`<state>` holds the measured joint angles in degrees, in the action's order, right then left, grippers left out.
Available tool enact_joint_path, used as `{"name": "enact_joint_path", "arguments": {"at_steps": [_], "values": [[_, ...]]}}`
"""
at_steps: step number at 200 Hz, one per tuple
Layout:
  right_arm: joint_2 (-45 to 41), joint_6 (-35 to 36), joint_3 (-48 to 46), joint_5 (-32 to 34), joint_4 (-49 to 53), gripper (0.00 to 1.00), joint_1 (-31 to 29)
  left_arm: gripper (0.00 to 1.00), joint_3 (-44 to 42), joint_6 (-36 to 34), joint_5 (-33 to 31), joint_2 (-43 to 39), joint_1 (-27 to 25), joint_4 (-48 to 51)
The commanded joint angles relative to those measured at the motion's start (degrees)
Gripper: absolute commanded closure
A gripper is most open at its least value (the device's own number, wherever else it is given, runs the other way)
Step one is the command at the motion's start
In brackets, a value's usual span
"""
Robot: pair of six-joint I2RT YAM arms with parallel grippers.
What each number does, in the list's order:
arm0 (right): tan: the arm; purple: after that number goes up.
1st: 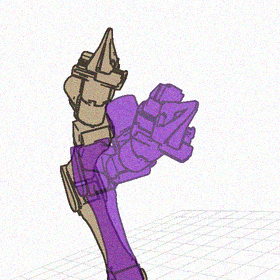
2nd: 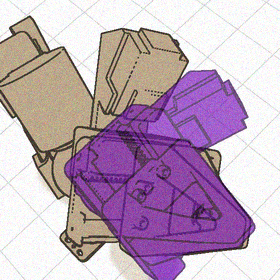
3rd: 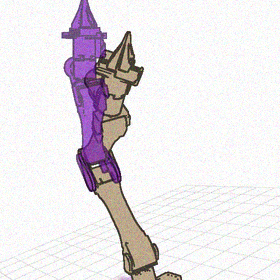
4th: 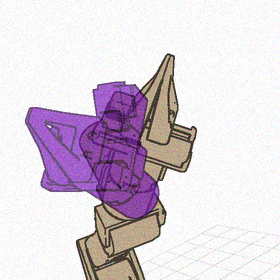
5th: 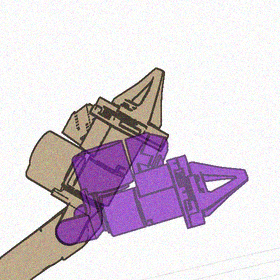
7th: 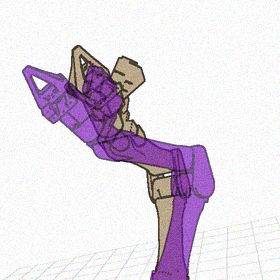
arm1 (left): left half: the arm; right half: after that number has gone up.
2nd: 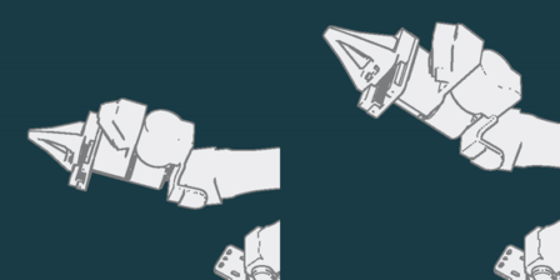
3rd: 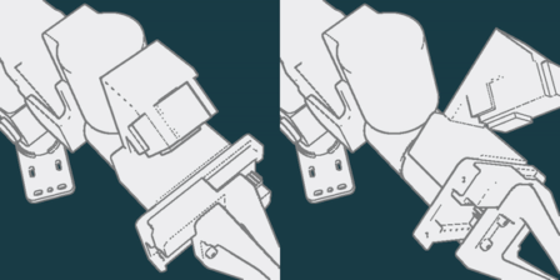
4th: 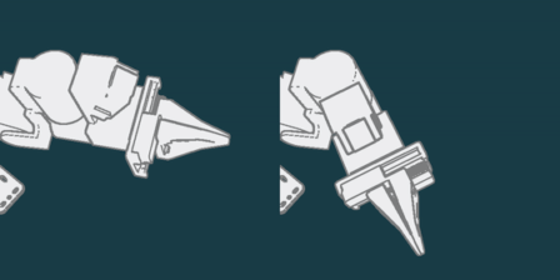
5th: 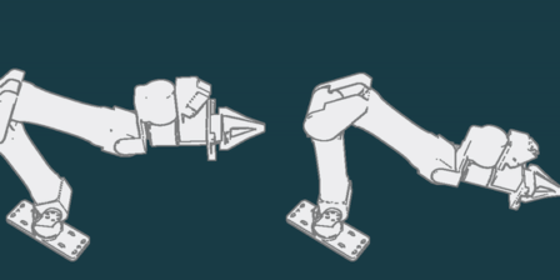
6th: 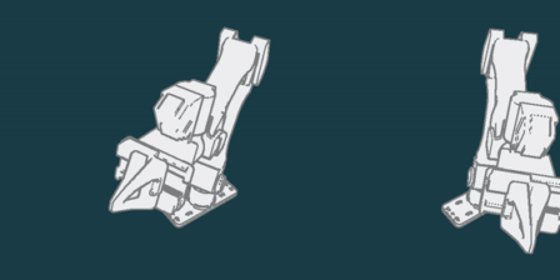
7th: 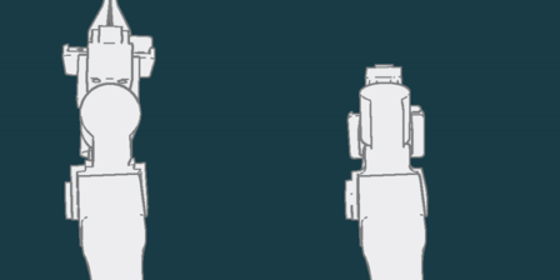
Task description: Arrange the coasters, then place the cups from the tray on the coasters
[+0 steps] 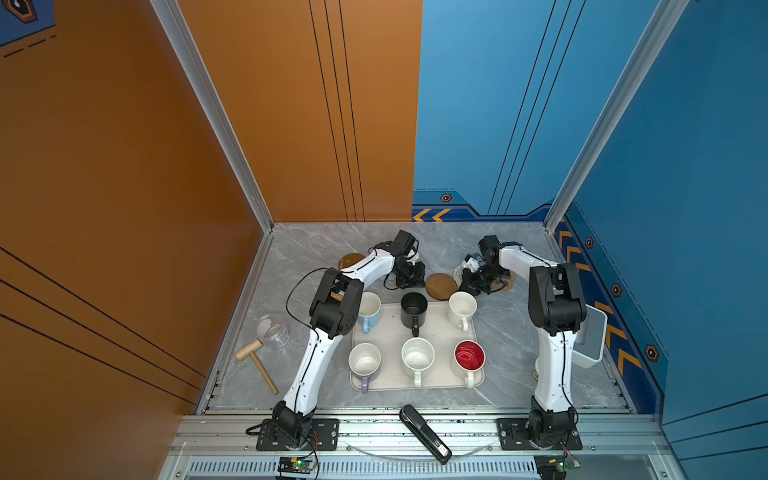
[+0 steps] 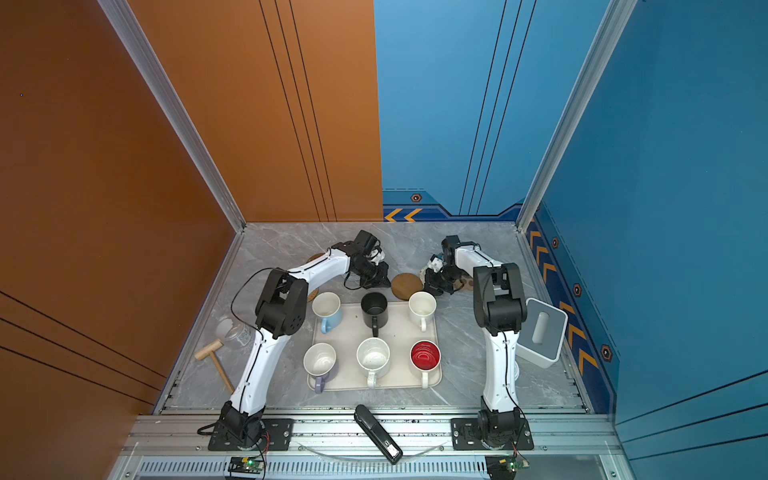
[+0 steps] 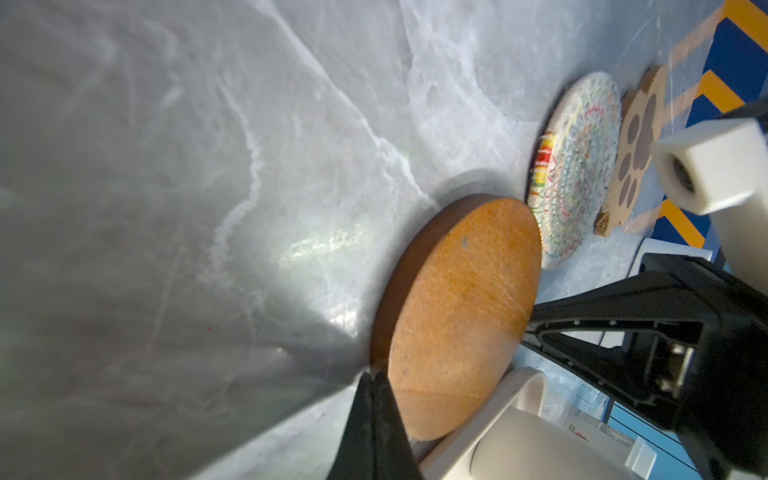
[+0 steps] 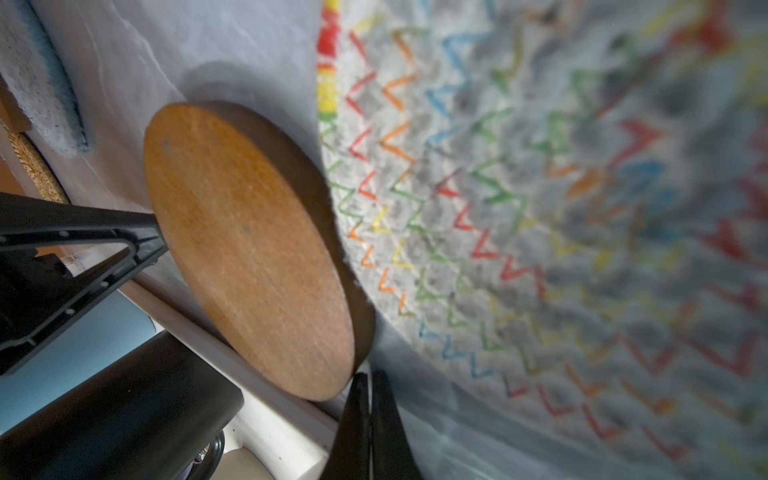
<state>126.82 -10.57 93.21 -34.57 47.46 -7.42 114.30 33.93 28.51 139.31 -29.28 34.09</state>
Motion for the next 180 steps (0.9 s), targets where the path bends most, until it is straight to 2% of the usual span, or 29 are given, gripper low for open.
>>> {"name": "enact_joint_path", "arguments": {"at_steps": [1,100,149,180], "values": [[2.28,-1.45,1.83,-1.11,-1.88,1.0,-1.31,1.0,2.08,0.34,-0.1,1.67,-0.15,0.87],[4.73,-3.67,6.86,-1.19,-2.11,1.0,-1.62,1.0,4.26,1.4,-0.57,2.73,1.26,0.8],[3.42,-3.93,7.38,-1.38,-2.04,1.0,-1.32,1.0,4.23,1.31,-0.77,1.97,1.68,0.82],[-0.59,-4.06,5.48,-1.31,-2.07,1.0,-0.81,1.0,2.12,0.39,-2.42,-1.81,0.91,0.27]]}}
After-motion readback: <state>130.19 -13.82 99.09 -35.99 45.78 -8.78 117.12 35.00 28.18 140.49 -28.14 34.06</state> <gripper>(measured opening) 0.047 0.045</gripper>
